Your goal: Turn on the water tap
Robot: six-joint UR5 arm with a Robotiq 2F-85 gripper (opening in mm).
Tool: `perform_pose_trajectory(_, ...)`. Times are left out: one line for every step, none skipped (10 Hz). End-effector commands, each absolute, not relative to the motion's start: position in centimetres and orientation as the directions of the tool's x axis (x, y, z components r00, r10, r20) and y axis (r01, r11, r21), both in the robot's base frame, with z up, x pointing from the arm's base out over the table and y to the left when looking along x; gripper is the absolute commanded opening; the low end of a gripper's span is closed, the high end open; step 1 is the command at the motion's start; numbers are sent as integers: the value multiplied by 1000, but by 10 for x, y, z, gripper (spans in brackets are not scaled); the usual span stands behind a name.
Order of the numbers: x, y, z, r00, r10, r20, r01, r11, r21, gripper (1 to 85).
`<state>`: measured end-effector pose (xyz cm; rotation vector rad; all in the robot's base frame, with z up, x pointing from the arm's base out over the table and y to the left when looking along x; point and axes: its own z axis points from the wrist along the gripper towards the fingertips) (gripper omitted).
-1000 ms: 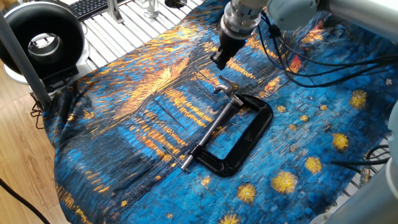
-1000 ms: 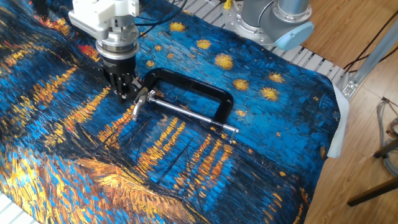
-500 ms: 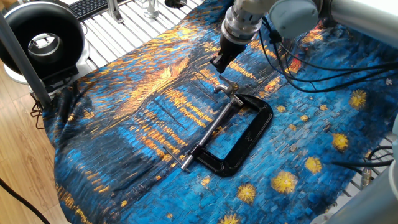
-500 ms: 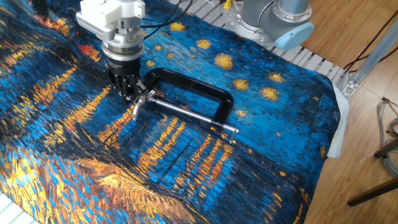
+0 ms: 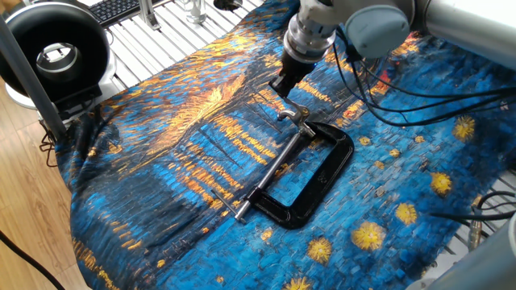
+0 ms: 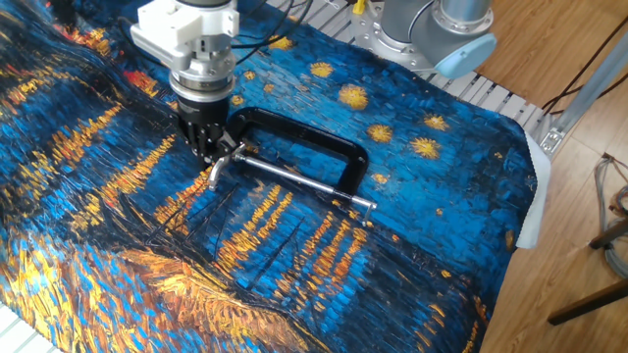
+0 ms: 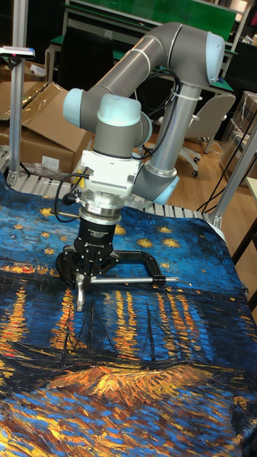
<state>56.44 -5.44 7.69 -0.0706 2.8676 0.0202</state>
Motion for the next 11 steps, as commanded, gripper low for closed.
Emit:
perform_pose_trajectory(565, -45, 77, -960, -23, -280, -28, 999, 15, 10)
perform_pose_trajectory(565, -42, 77, -960, -18, -280, -24, 1000, 16, 10)
perform_pose_trajectory(564, -40, 78, -960, -14, -280, -19, 1000, 16, 10)
perform_pose_trajectory(564, -38, 80, -960, -14, -281, -19, 1000, 17, 10)
perform_pose_trajectory(561, -34, 83, -960, -10, -278, -19, 999, 29, 10)
perform_pose_trajectory(557, -29, 86, -962, -7, -274, -18, 999, 36, 10)
perform_pose_trajectory(554, -23, 87, -962, -3, -274, -15, 999, 42, 10)
perform_pose_trajectory(553, -20, 86, -961, -3, -275, -15, 999, 42, 10)
perform_pose_trajectory(551, -18, 84, -961, -4, -277, -16, 999, 44, 10)
perform_pose_trajectory(550, -18, 83, -959, -9, -282, -22, 999, 45, 10)
perform_pose_trajectory(548, -18, 81, -959, -10, -285, -25, 998, 49, 10)
